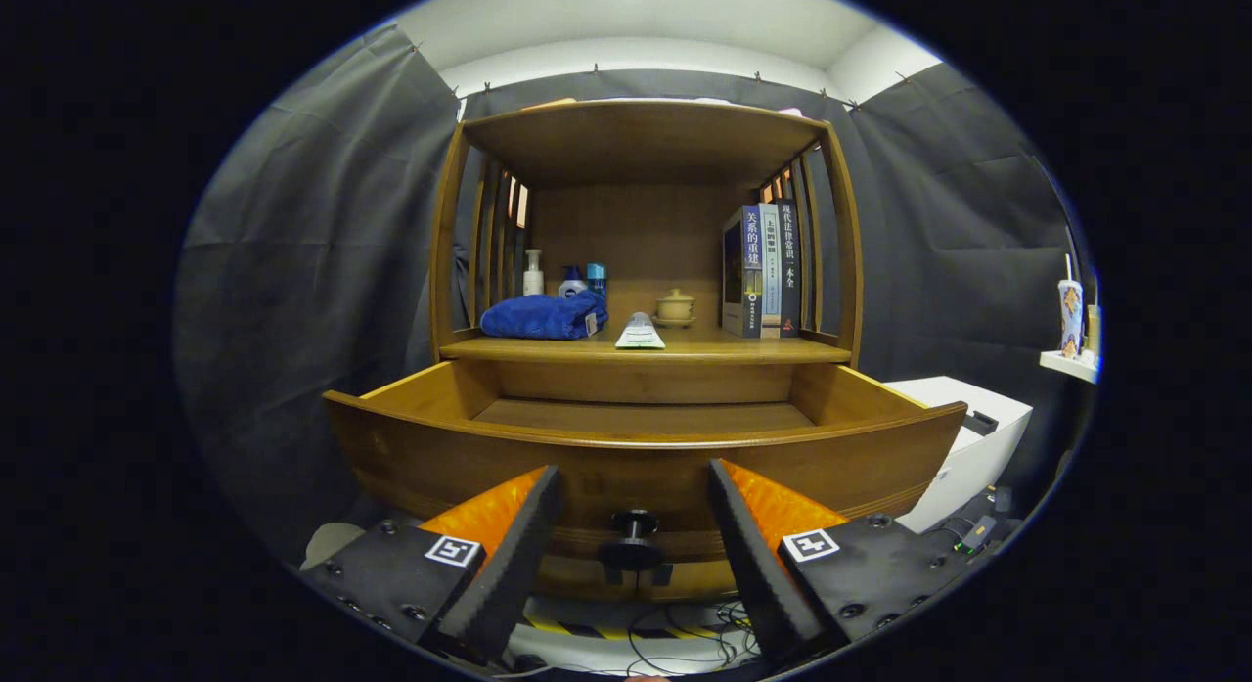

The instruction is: Pull open the drawer, take out the items inside it, and place them on the countertop above the cabinet.

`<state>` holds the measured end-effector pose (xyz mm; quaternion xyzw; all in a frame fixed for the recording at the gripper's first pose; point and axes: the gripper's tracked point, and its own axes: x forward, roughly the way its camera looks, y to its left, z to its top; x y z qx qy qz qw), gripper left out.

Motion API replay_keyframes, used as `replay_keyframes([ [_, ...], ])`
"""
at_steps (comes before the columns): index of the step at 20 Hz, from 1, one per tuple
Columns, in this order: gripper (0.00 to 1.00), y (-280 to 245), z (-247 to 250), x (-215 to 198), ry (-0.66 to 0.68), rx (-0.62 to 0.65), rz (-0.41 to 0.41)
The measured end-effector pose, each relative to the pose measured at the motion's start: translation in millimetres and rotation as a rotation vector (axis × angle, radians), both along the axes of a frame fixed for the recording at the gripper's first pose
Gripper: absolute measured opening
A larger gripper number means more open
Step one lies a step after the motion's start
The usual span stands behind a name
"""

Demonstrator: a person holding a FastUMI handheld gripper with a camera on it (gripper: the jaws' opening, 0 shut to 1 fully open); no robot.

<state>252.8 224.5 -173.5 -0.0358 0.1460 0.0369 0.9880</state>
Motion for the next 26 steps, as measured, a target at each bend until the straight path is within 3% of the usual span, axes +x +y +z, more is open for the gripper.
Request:
replay_keyframes([
  [16,0.98,-7.5,-9.8,24.2,-0.017,0.012,-0.037],
  [26,0.98,-4.2,-8.8,71.0,-0.035,0.032,-0.038],
])
